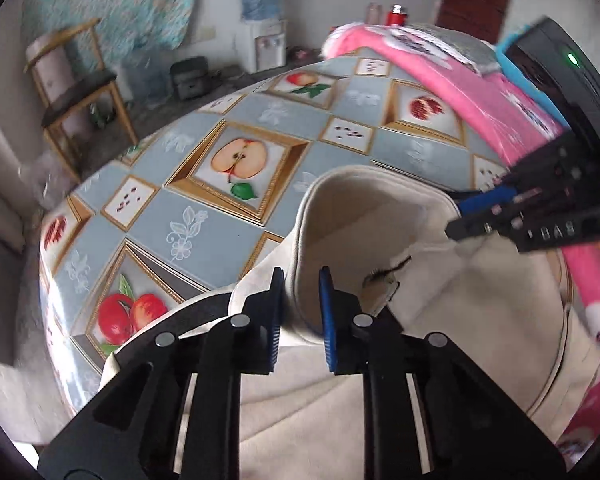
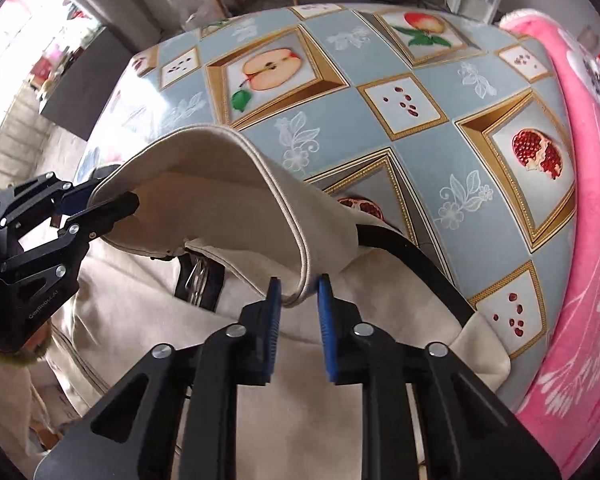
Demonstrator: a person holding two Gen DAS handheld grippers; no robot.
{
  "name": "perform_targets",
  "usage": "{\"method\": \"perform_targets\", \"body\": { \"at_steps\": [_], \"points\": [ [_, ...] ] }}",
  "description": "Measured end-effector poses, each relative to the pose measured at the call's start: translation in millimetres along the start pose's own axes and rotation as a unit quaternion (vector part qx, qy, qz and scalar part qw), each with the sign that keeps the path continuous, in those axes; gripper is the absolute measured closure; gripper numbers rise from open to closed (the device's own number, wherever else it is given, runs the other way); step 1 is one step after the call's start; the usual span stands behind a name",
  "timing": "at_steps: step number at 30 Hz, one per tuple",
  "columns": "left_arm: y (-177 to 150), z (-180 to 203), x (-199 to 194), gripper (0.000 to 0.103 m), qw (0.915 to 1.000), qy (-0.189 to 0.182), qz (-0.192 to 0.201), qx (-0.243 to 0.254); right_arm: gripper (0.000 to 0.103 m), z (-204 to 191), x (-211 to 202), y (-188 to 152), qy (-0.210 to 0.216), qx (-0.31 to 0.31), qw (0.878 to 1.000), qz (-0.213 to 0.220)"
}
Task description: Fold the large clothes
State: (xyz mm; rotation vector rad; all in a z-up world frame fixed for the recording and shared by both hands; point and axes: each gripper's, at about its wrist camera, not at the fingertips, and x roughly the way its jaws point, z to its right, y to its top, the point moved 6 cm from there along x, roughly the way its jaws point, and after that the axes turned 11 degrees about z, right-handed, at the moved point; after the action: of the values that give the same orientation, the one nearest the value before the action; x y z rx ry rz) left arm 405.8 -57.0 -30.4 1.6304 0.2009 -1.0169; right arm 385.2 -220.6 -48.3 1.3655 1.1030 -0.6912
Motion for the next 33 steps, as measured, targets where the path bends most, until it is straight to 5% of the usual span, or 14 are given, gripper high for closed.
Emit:
{"method": "perform_targets", "body": {
  "at_steps": [10, 13, 17, 21, 24, 28, 31, 33],
  "points": [
    [-62.8, 31.4, -7.6, 0.087, 0.9947, 0.009, -0.025, 0.099, 0.088, -6.4, -6.4, -58.5, -0.029, -0.069, 0.997, -0.014],
    [-66.9, 33.5, -12.3, 0.087, 0.9939, 0.007, -0.015, 0.109, 0.069, -5.2, -45.6, -45.0, 0.007, -0.053, 0.998, 0.040],
    [-69.7, 34.2, -12.2, 0.087, 0.9922, 0.002, -0.014, 0.124, 0.068, -12.0, -82.6, 0.4, 0.081, -0.017, 0.989, 0.124],
    [-70.2, 34.7, -12.4, 0.087, 0.9925, -0.005, -0.012, 0.121, 0.074, -20.9, -45.2, 40.9, 0.094, 0.018, 0.988, 0.125],
    [-68.8, 28.9, -18.6, 0.085, 0.9958, -0.023, -0.011, 0.088, 0.082, -28.4, 3.1, 44.5, 0.123, 0.055, 0.989, 0.063],
    [-65.0, 8.6, -46.9, 0.062, 0.9984, -0.056, -0.002, 0.006, 0.083, -31.6, 29.1, 10.1, 0.189, 0.098, 0.977, -0.022],
    [-60.7, -11.9, -69.8, 0.041, 0.9907, -0.104, 0.013, -0.087, 0.083, -29.5, 20.2, -13.2, 0.216, 0.102, 0.970, -0.030],
    [-58.1, -25.3, -69.1, 0.037, 0.9797, -0.130, 0.007, -0.153, 0.083, -26.7, 24.2, -22.9, 0.207, 0.099, 0.973, -0.039]
  ]
}}
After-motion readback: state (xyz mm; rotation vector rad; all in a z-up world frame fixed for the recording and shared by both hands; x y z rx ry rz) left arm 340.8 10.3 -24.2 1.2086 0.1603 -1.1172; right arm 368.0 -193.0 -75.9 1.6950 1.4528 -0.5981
